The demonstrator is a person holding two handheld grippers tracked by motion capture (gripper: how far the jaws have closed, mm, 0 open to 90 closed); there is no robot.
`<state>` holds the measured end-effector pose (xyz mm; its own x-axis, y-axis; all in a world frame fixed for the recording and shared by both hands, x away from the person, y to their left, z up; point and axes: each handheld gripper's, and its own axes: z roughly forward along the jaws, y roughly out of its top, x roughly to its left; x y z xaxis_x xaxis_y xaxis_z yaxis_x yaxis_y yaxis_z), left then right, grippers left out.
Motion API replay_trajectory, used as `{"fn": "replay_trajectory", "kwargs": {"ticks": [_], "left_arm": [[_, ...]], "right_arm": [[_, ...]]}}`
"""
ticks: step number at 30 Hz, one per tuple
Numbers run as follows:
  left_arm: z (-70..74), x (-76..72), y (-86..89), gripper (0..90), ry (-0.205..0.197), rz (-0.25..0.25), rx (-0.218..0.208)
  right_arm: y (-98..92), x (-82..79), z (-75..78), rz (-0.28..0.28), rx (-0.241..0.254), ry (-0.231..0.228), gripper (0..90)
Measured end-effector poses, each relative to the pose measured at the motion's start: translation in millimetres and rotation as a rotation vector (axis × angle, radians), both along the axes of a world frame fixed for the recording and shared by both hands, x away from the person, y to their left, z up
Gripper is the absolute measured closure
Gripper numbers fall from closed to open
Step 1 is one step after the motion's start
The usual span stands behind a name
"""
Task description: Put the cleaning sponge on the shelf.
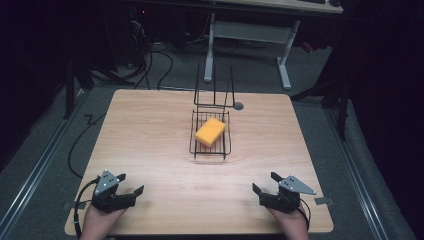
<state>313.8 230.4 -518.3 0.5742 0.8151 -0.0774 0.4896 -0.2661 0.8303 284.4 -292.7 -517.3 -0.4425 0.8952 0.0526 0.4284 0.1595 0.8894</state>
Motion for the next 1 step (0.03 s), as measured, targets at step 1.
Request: {"fn": "replay_trajectory", "kwargs": {"ticks": [1], "left_arm": [[-0.5,0.6,0.1,18.8,-0.001,-0.001,0.006]], "right_arm": [[-0.2,0.5,-0.2,0.0,0.0,0.001,15.3]]}}
